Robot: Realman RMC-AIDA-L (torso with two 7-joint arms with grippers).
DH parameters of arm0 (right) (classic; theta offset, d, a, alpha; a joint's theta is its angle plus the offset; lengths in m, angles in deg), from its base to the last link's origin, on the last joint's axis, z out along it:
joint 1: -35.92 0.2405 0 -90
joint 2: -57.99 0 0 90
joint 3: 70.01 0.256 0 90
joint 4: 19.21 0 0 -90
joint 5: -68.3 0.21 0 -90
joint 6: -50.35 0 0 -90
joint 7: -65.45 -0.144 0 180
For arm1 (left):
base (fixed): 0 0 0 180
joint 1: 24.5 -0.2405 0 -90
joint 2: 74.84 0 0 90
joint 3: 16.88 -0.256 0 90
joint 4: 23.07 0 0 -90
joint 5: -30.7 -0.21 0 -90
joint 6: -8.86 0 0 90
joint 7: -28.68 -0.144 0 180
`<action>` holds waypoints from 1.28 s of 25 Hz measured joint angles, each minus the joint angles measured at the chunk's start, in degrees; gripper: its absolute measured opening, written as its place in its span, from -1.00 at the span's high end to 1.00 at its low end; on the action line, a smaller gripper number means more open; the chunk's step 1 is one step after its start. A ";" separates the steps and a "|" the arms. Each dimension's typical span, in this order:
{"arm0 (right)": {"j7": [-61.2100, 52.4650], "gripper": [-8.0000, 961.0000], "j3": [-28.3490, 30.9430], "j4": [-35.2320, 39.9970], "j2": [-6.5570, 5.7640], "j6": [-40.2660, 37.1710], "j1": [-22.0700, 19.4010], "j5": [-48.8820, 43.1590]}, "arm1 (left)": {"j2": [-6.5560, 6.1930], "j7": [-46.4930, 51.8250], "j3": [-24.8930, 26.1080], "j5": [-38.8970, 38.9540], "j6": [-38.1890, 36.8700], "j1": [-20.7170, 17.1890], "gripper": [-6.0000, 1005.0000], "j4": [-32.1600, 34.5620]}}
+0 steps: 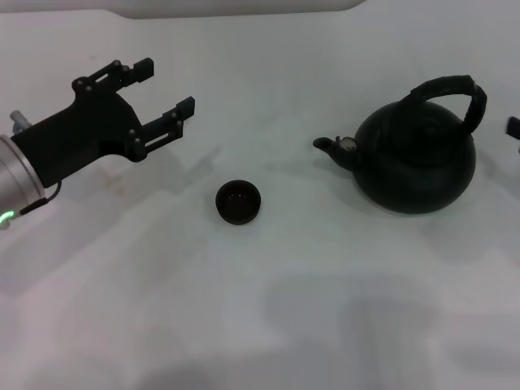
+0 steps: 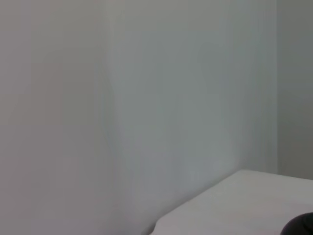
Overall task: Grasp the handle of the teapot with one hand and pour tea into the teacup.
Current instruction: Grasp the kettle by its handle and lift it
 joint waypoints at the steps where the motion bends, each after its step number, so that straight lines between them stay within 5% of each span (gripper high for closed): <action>1: -0.15 -0.57 -0.43 -0.68 0.00 0.07 0.18 -0.29 | 0.00 -0.01 0.05 0.00 0.00 0.05 -0.49 0.39; 10: 5.29 -0.53 3.36 -1.02 -0.01 -1.28 -0.65 -0.53 | 0.00 0.07 0.13 0.48 -0.05 -0.25 -0.49 1.26; 22: 32.72 -0.56 24.76 -7.88 -0.06 -8.72 -3.71 -7.70 | 0.00 0.16 1.43 0.52 -0.23 0.44 -0.49 2.13; 32: 30.77 -0.56 39.44 -5.00 -0.08 4.11 -2.84 -23.99 | -0.09 0.63 1.43 0.60 -0.34 1.69 -0.49 4.31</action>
